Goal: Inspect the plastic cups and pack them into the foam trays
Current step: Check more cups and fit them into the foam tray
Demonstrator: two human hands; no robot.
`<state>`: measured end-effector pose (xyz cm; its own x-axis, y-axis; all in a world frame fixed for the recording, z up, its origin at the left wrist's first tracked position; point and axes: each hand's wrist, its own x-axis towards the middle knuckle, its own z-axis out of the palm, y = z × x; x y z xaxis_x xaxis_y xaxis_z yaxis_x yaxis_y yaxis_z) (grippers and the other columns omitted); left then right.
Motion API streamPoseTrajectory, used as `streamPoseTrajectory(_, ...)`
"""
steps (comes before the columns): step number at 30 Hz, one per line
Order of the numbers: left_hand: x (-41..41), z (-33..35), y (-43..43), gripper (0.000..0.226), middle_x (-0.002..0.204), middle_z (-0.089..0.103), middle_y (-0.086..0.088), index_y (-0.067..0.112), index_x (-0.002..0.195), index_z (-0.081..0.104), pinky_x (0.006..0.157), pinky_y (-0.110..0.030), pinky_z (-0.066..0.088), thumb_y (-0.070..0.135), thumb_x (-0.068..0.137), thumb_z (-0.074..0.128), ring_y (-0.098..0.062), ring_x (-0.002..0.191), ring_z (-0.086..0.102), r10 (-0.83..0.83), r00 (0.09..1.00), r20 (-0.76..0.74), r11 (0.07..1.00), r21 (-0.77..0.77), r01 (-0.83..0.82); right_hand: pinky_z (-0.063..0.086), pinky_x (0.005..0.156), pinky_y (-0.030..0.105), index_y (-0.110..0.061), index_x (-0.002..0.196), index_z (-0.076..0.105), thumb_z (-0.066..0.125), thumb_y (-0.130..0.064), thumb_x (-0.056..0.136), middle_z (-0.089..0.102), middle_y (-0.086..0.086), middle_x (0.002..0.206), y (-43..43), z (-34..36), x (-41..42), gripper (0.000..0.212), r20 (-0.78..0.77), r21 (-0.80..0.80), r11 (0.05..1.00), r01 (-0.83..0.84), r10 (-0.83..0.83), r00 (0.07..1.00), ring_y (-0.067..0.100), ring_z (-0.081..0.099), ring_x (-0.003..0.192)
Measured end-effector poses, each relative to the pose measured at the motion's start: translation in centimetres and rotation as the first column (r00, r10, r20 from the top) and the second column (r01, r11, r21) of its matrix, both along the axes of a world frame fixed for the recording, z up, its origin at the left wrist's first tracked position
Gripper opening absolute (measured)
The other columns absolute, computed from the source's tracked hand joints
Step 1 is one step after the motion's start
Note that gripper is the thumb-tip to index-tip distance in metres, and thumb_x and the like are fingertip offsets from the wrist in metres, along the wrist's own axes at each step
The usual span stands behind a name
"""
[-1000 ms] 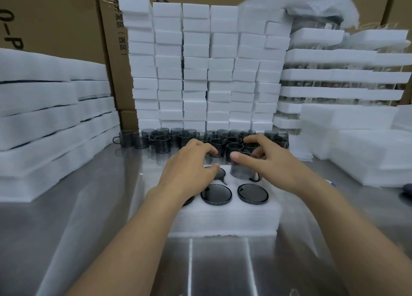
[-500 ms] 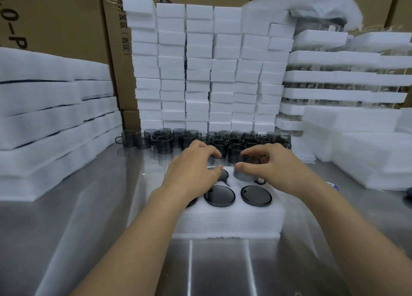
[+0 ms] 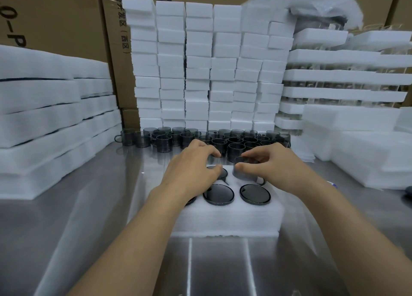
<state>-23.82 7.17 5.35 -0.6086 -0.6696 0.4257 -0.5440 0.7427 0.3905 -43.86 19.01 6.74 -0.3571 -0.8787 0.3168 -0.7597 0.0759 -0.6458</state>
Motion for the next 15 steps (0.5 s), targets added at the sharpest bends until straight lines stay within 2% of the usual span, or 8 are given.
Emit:
streamPoseTrajectory(2, -0.01, 0.01, 0.04, 0.038, 0.146, 0.048, 0.017, 0.043, 0.133, 0.065, 0.093, -0.034, 0.044, 0.056, 0.097, 0.068, -0.011, 0.127, 0.055, 0.001, 1.000, 0.005, 1.000, 0.002, -0.001, 0.051, 0.085, 0.021, -0.039, 0.114, 0.079, 0.083, -0.077, 0.064, 0.076, -0.021, 0.105, -0.03, -0.04, -0.32, 0.063, 0.005, 0.030, 1.000, 0.003, -0.003, 1.000, -0.003, 0.068, 0.101)
streamPoseTrajectory(4, 0.01, 0.01, 0.09, 0.038, 0.146, 0.048, 0.017, 0.043, 0.132, 0.065, 0.092, -0.033, 0.043, 0.056, 0.097, 0.068, -0.011, 0.126, 0.055, 0.001, 1.000, 0.011, 1.000, 0.007, -0.001, 0.051, 0.091, 0.026, -0.039, 0.114, 0.078, 0.081, -0.084, 0.053, 0.076, -0.020, 0.108, -0.13, -0.11, -0.46, 0.076, 0.031, 0.060, 0.998, -0.017, 0.015, 0.999, -0.001, 0.067, 0.107)
streamPoseTrajectory(8, 0.03, 0.08, 0.16, 0.037, 0.146, 0.047, 0.017, 0.044, 0.132, 0.065, 0.092, -0.033, 0.043, 0.056, 0.097, 0.068, -0.011, 0.126, 0.055, 0.004, 1.000, 0.021, 1.000, 0.013, -0.004, 0.048, 0.092, 0.027, -0.038, 0.117, 0.076, 0.078, -0.086, 0.045, 0.072, -0.020, 0.115, -0.62, -0.25, -0.36, 0.086, 0.065, 0.117, 0.992, -0.049, 0.041, 0.997, -0.001, 0.064, 0.112)
streamPoseTrajectory(12, -0.05, 0.14, 0.20, 0.037, 0.147, 0.047, 0.017, 0.044, 0.132, 0.064, 0.093, -0.034, 0.043, 0.057, 0.098, 0.066, -0.012, 0.126, 0.056, 0.009, 0.999, 0.037, 1.000, 0.013, -0.009, 0.041, 0.080, 0.022, -0.040, 0.106, 0.077, 0.084, -0.086, 0.044, 0.067, -0.023, 0.104, -0.56, 0.06, -0.60, 0.078, 0.119, 0.172, 0.983, -0.066, 0.046, 0.992, -0.003, 0.060, 0.100)
streamPoseTrajectory(15, -0.09, 0.10, 0.18, 0.037, 0.147, 0.047, 0.018, 0.045, 0.132, 0.064, 0.092, -0.033, 0.042, 0.058, 0.098, 0.065, -0.012, 0.126, 0.056, 0.012, 0.999, 0.043, 1.000, 0.019, -0.013, 0.041, 0.081, 0.018, -0.035, 0.108, 0.076, 0.085, -0.073, 0.050, 0.069, -0.017, 0.116, -0.61, -0.05, -0.51, 0.070, 0.195, 0.188, 0.976, -0.106, 0.069, 0.978, -0.003, 0.060, 0.108)
